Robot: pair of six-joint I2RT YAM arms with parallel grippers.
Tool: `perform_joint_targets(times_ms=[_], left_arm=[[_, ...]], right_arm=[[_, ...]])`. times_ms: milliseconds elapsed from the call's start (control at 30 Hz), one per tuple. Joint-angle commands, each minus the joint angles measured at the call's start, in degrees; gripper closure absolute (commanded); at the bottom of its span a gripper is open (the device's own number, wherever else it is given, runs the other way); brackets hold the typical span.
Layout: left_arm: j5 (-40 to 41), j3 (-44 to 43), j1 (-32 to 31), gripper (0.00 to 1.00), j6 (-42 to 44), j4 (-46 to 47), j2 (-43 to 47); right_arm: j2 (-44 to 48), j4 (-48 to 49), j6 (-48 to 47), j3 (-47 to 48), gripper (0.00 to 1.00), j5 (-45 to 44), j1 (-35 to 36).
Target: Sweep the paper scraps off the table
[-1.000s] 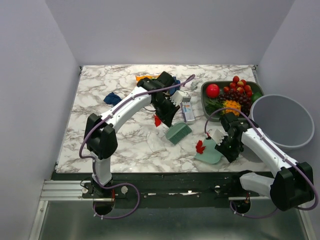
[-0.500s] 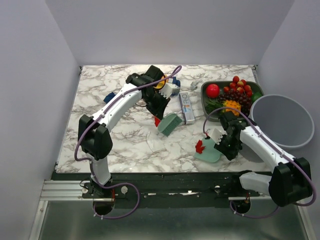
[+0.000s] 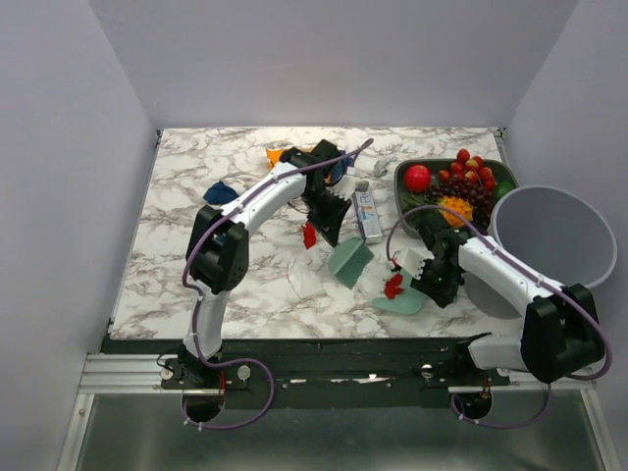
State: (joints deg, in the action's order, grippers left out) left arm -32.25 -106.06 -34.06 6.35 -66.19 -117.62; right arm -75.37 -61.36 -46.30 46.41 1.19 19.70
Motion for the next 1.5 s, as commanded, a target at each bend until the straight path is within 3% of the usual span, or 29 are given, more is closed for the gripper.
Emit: perform_joint_targets(times_ms=[0,167,400,567,733,900,1033,1133,1300,1467], left_arm=[[-5.44,-7.39,-4.87,1.0,-0.38,0.02,-3.57],[-6.43,-11.98,-7.51,1.0,-0.11,-0.25,-4.2],[12.19,-10.05,-6.11,1.0,3.75,-1.04,3.18],[14.16,-9.6,0.64,1.0,5.51,-2.79,9.59],[15.81,-8.99,5.58,1.0,7.53,-8.15,13.55],[28.07,-0.66,8.31,1.0,10.35,-11.32,20.67],[36.53,11.55,9.45,1.0,11.49,-9.66,25.33],[39.18,15.0,10.15,1.0,10.97,-8.52,26.3],[35.51,17.73,9.9,1.0,9.74,-5.26,24.12],[28.3,18.78,8.4,1.0,9.3,-3.51,19.72]], right_arm=[[-1.62,1.33,0.59,2.1,0.99,2.85,2.53],[-4.51,0.63,2.53,5.7,0.99,4.87,2.88],[-0.85,1.33,3.15,7.47,0.99,9.78,2.88],[2.34,6.15,1.57,5.18,0.99,16.55,2.88],[-0.29,9.33,0.43,7.46,0.99,17.35,3.15],[-2.06,11.61,-1.94,6.51,0.99,13.14,5.6],[-1.44,13.99,-1.51,2.46,0.99,7.34,10.78],[-2.67,12.15,0.42,2.1,0.99,4.97,14.3],[-4.86,11.36,0.51,1.66,0.99,2.68,16.24],[-12.5,4.95,4.02,8.42,0.99,6.18,16.24]])
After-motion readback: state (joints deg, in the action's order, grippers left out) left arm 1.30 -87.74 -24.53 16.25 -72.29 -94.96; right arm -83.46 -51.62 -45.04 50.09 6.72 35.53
